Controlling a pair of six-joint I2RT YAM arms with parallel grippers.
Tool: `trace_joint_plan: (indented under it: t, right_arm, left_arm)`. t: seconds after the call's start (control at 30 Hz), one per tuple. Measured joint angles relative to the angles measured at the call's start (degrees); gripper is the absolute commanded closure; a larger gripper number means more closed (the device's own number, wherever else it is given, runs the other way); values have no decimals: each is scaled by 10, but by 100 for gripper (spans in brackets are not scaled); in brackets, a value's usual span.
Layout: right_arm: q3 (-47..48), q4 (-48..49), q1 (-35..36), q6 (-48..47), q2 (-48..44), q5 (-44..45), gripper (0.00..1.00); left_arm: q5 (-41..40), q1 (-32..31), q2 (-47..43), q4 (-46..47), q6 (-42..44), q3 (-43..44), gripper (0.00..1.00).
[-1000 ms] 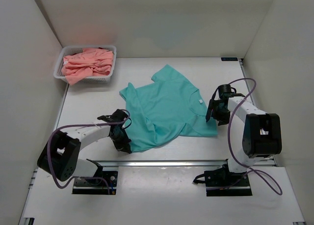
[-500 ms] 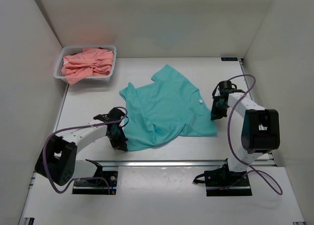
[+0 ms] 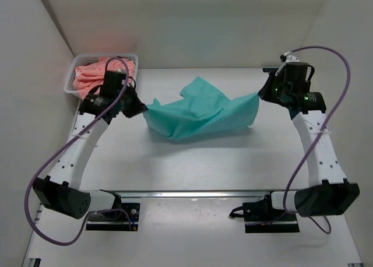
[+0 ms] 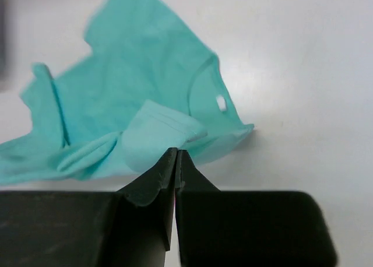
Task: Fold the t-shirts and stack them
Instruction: Flatten the tshirt out
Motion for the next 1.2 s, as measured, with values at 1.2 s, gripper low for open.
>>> trace_joint_plan:
  t: [1.2]
  right_arm:
    - [552, 43, -57, -22, 359, -148, 100]
  left_arm:
    - [142, 112, 431, 130, -54, 511, 100]
